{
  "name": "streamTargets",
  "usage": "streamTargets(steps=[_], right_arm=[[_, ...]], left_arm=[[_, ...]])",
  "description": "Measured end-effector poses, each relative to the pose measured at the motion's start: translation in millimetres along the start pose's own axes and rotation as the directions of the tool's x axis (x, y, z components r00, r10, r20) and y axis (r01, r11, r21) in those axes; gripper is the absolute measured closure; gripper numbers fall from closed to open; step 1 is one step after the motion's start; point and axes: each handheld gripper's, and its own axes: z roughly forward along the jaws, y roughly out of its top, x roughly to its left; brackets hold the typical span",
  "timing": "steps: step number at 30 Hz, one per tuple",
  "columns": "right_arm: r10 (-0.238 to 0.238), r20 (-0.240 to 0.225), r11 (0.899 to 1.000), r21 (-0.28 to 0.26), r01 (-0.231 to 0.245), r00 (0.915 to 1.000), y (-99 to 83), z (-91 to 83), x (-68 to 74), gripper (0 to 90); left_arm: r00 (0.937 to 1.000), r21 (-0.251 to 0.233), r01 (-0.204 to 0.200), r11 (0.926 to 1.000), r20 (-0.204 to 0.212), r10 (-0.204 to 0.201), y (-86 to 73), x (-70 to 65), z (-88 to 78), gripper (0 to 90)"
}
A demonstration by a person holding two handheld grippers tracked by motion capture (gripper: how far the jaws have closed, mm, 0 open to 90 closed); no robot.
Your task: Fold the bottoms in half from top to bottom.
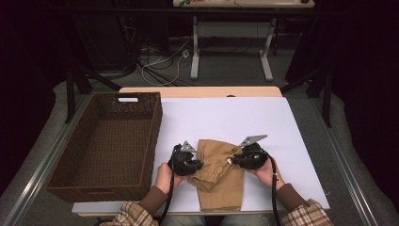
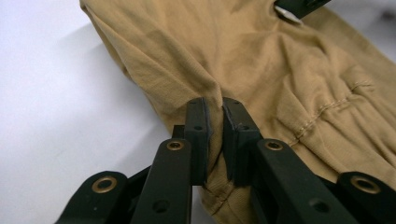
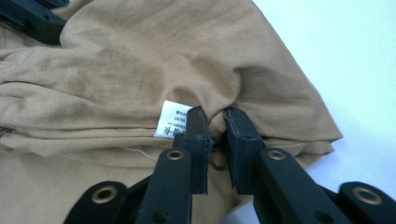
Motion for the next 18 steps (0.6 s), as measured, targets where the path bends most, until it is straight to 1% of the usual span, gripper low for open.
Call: streamTargets(steps=[2,4,6,9,11,12,13,14,15,16,18], right_arm=[[-0.008,0.009,1.0,0.002,0.008,0.9999,1.6,-2.6,1.9,82.1],[-0.014,0.014,1.0,-0.007,0.014,0.9998,3.7,-8.0,2.5,83.4],[-0.003,0.014,1.0,-0.019,0.004,0.9999,5.8,-14.9,2.1,83.6],[-0.006,0.023,0.999,-0.031,0.007,0.9997,8.0,-22.6,1.2,83.6],[-0.006,0.033,1.0,-0.029,0.007,0.9994,8.6,-24.7,0.0,82.7],[-0.005,0.03,1.0,-0.018,0.005,0.9995,8.5,-23.8,-1.0,81.0],[0.006,0.033,1.0,-0.008,-0.005,0.9994,7.4,-21.3,-1.7,77.2],[0.008,0.041,1.0,0.0,-0.008,0.9991,6.2,-18.7,-1.7,72.7],[0.007,0.045,1.0,0.011,-0.008,0.999,5.1,-16.3,-1.4,65.4],[0.012,0.041,1.0,0.021,-0.013,0.9991,4.3,-15.4,-1.0,62.0],[0.023,0.041,0.999,0.025,-0.024,0.9989,3.2,-15.9,0.6,53.7]], left_arm=[[1.0,-0.013,0.0,0.9999,0.008,0.0,1.4,0.4,-4.4,82.7],[0.9997,-0.031,0.014,0.9994,0.022,-0.013,2.2,0.5,-8.4,83.1],[0.9992,-0.047,0.022,0.9987,0.035,-0.02,3.1,0.2,-12.0,83.5],[0.9977,-0.062,0.04,0.9973,0.057,-0.036,4.1,-2.5,-15.4,83.6],[0.9982,-0.056,0.031,0.9979,0.053,-0.028,4.5,-5.7,-15.3,83.2],[0.9994,-0.043,0.01,0.999,0.033,-0.009,5.0,-6.5,-14.9,82.1],[0.9996,-0.038,0.009,0.9992,0.025,-0.008,4.7,-6.3,-13.8,80.2],[0.9996,-0.031,0.015,0.9994,0.026,-0.014,4.4,-4.9,-12.9,78.5],[0.9994,-0.027,0.026,0.9993,0.025,-0.025,3.8,-3.4,-12.1,73.9],[0.999,-0.026,0.032,0.9991,0.032,-0.031,3.0,-1.8,-11.8,69.9],[0.9977,-0.021,0.048,0.9986,0.048,-0.047,2.1,-0.4,-11.3,65.0]])
